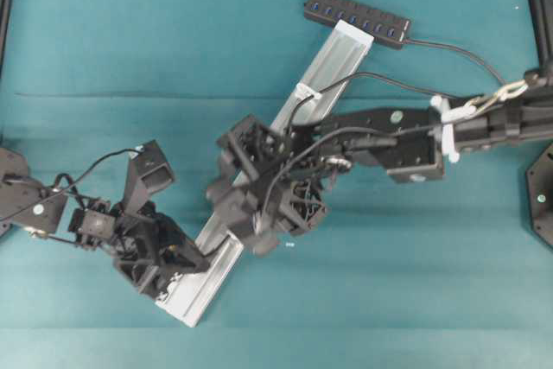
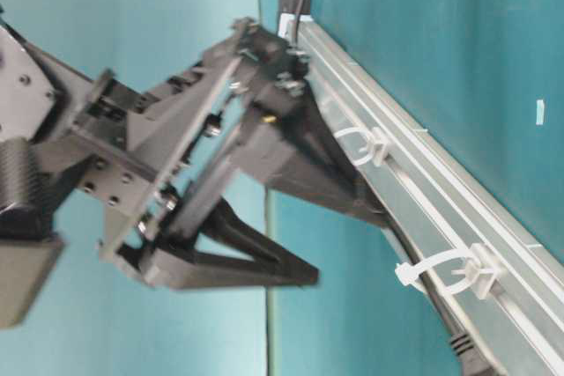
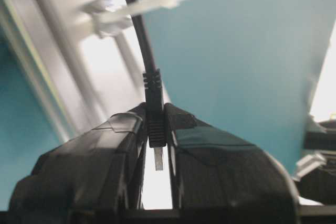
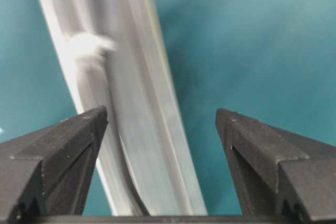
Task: Pass the USB cable through three rings with both arms.
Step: 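Bring the left gripper to the connector past the third ring and grasp it, then open the right gripper and pull the cable through with the left gripper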
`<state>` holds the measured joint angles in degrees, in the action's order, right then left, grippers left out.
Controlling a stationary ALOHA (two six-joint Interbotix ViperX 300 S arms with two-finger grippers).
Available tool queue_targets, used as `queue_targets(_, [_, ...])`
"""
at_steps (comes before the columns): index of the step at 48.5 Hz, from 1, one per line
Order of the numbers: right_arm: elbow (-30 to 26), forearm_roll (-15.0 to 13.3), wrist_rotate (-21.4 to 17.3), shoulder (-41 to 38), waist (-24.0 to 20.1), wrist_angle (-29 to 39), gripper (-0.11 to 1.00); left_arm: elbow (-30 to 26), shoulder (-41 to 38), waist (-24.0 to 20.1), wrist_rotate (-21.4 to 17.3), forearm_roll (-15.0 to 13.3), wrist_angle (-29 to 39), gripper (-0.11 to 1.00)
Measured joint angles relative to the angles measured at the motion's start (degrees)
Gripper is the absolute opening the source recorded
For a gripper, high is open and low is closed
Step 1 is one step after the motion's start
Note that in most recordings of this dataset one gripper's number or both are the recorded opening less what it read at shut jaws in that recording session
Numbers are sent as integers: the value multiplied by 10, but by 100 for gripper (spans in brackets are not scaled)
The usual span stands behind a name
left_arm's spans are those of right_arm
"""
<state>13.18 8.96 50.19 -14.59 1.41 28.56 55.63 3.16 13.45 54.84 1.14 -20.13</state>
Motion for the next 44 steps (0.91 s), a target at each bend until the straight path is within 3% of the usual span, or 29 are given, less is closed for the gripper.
queue_targets(18, [39,0,-72,28,18,-11,87,21,41,24,43,0,1,11])
queue_targets(44, [63,0,-112,50,40,-69,87,37,96,39,71,0,4,11])
